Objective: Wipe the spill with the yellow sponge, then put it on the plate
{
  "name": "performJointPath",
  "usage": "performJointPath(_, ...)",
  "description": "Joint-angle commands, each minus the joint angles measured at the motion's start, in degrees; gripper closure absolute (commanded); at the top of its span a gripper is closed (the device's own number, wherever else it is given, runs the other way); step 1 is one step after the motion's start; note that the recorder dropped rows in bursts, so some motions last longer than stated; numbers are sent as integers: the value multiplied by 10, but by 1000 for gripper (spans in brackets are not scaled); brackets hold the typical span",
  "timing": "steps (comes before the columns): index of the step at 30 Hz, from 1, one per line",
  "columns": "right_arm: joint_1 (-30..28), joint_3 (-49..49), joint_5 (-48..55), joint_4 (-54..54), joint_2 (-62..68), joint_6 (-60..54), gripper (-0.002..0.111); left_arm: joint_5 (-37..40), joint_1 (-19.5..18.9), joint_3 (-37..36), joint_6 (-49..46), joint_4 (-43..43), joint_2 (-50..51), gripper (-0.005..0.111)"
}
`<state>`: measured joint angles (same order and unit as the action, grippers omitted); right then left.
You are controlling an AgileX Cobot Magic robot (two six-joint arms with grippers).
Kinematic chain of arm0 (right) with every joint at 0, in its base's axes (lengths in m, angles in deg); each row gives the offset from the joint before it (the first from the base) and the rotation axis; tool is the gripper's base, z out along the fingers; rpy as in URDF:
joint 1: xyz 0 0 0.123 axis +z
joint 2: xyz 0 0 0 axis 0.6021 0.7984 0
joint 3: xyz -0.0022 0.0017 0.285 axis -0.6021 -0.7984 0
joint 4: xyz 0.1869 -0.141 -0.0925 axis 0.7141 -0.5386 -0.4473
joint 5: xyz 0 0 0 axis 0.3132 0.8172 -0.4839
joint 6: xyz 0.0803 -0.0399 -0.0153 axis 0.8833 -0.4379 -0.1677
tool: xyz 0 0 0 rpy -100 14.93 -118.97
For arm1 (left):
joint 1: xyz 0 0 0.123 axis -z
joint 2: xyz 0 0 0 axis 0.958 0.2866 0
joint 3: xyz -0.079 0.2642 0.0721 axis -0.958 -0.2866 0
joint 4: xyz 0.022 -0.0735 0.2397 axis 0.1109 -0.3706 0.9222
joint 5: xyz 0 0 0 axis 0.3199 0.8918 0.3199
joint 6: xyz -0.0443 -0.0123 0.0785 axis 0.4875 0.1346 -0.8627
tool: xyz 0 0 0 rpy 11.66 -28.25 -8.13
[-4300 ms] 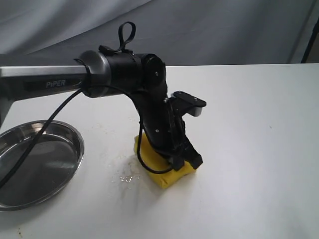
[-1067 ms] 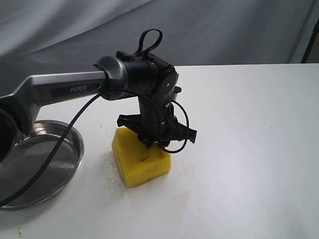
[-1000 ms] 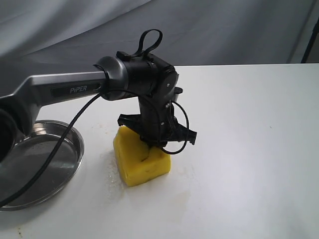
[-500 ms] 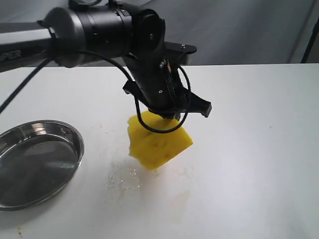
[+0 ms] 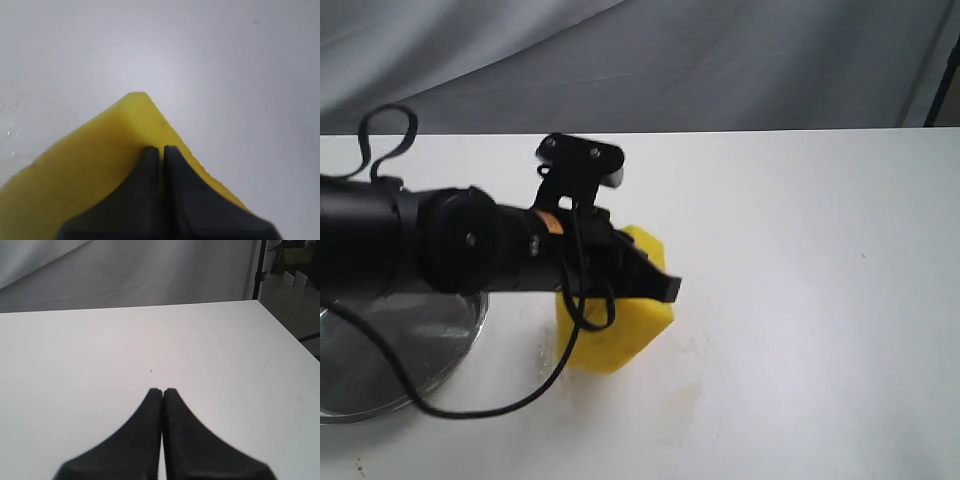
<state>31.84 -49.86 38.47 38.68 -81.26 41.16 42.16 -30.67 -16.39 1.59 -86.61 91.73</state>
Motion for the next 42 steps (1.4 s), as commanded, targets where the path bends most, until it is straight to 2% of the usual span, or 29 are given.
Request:
performJointPath(1,1,-2,0,-4,-2,2,108,-19,2,-62,-11,-18,-3,107)
performJointPath(9,1,-2,0,-4,-2,2,108,-16,2,-72,8,-25,-3,107)
performJointPath(14,1,-2,0,-4,-2,2,108,27,2,-26,20,-93,-10,107)
performJointPath(18,1,-2,0,-4,-2,2,108,63,2,21,1,-192,-10,107)
performJointPath(22,1,-2,0,-4,-2,2,108,103,2,41,-149,-283,-10,107)
performJointPath(25,1,-2,0,-4,-2,2,108,173,-5,42,-339,-378,5,107)
performJointPath(28,1,-2,0,-4,-2,2,108,319,-34,42,-517,-554,39,107)
performJointPath(30,1,-2,0,-4,-2,2,108,463,-69,42,-631,-691,76,107)
performJointPath(31,1,-2,0,-4,-2,2,108,532,-86,47,-658,-691,96,107)
performJointPath(34,1,-2,0,-4,-2,2,108,615,-126,69,-639,-691,143,107)
performJointPath(38,1,-2,0,-4,-2,2,108,621,-165,68,-639,-691,181,107)
performJointPath(42,1,-2,0,-4,-2,2,108,587,-198,68,-661,-625,188,107)
